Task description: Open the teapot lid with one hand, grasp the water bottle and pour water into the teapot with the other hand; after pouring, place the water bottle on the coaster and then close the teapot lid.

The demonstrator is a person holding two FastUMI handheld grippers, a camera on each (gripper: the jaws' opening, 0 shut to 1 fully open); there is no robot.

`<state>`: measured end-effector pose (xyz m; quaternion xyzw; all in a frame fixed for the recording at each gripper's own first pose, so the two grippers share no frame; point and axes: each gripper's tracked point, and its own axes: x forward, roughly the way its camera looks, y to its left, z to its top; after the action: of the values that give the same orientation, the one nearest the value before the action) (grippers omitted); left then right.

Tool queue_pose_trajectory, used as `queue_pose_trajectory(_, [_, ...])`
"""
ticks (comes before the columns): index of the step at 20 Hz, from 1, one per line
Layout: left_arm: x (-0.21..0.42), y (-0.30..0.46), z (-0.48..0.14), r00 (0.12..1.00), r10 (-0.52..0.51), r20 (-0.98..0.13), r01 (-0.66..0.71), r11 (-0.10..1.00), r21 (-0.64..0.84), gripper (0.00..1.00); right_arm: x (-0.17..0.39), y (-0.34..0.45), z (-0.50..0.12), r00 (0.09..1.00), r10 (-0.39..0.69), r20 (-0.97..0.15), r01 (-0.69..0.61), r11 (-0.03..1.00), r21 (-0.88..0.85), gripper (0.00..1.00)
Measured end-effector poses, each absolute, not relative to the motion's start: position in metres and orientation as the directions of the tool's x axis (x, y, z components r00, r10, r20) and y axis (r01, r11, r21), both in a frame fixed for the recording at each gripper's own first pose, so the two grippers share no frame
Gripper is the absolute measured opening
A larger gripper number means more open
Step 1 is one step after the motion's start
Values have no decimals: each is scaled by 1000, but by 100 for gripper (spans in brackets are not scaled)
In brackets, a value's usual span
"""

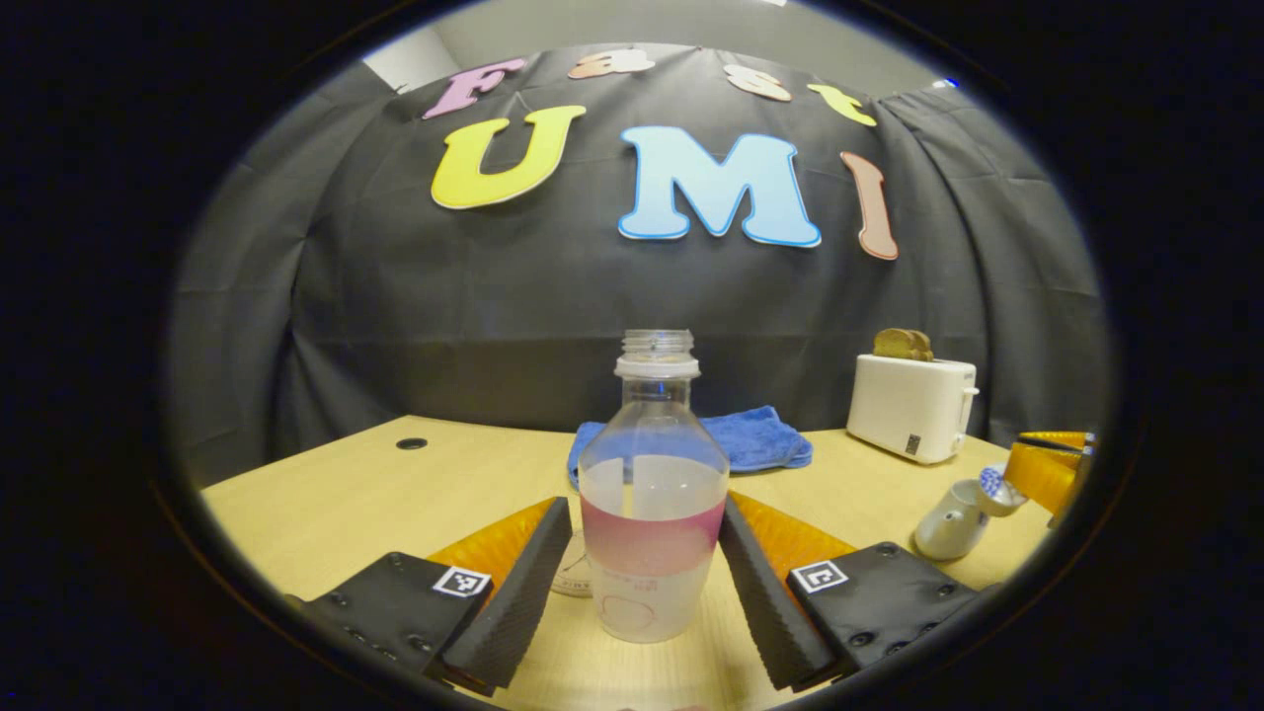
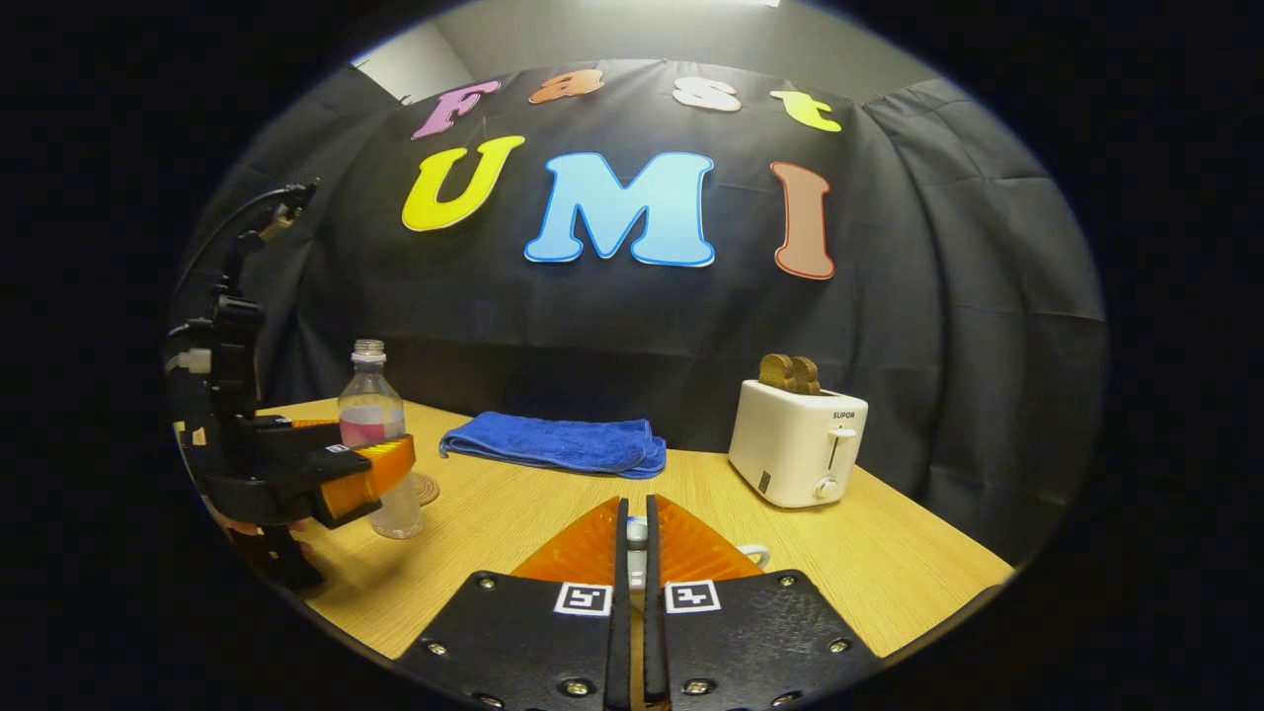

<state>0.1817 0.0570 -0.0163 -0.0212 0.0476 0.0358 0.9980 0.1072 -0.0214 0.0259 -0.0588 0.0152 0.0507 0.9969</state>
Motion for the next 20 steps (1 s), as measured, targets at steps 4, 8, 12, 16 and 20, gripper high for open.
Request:
queue_pose_trajectory(4, [188, 55, -19, 994, 56, -95, -60, 998, -32, 92, 72, -15, 25, 991, 131, -26, -133, 986, -101, 5])
queue_pose_trajectory(8, [180, 57, -17, 992, 65, -104, -67, 997, -22, 87, 35, -10, 27, 988, 154, -13, -154, 985, -78, 6])
queue_pose_trajectory(12, [175, 59, -12, 992, 75, -105, -74, 997, 17, 87, -2, -10, 25, 985, 174, -10, -174, 985, -20, 5])
queue_pose_trajectory(16, [168, 49, 1, 994, 63, -92, -52, 991, 121, 87, -39, -23, 14, 986, 163, -40, -164, 986, -14, 5])
queue_pose_trajectory(20, [166, 30, 10, 996, 43, -80, -20, 965, 263, 87, -63, -23, 8, 987, 158, -33, -158, 987, 10, 5])
